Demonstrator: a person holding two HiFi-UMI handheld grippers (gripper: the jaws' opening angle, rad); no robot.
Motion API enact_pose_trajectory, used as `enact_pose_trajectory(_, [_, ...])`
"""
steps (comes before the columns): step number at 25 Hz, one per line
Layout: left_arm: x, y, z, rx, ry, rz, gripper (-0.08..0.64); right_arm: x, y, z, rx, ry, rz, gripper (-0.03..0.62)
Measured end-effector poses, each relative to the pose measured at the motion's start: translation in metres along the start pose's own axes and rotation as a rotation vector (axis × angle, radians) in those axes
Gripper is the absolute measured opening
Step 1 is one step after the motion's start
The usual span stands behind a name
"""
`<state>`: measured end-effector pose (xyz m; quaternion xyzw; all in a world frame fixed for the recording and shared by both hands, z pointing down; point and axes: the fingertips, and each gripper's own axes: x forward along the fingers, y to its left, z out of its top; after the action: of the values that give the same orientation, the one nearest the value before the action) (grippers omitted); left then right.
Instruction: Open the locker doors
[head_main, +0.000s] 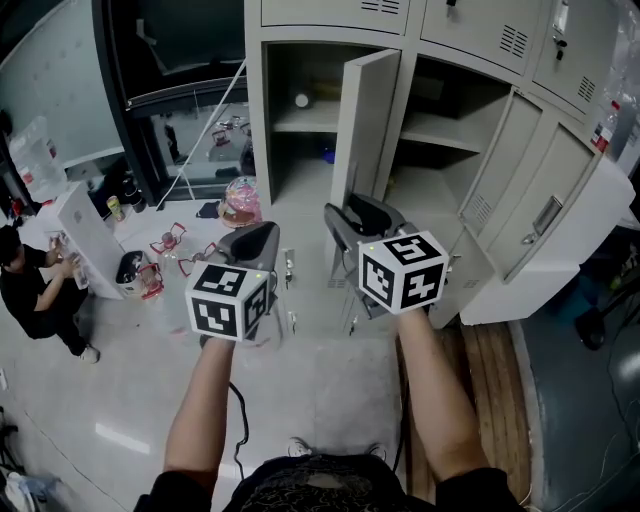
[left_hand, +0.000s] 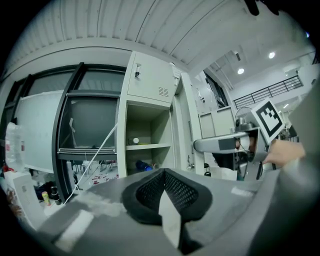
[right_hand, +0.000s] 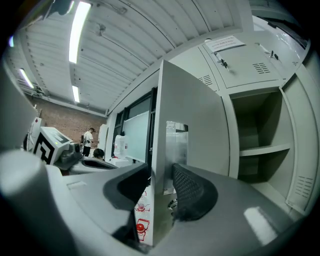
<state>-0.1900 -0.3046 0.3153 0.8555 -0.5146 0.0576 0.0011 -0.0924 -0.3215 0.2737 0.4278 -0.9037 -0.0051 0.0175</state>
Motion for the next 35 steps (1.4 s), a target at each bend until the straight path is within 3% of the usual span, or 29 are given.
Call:
enact_pose_trajectory(13, [0.023,-0.063,0.008,-0.011,-0.001,0.013,0.000,-0.045,-0.034,-0.002,0.003,0.011,0.062,0.144])
enact_pose_trajectory(35, [0.064,-0.136,0.025,0.008,-0.007,-0.014,0.000,-0.094,-0.095,-0.004,0.014,-0.001,0.069,0.147])
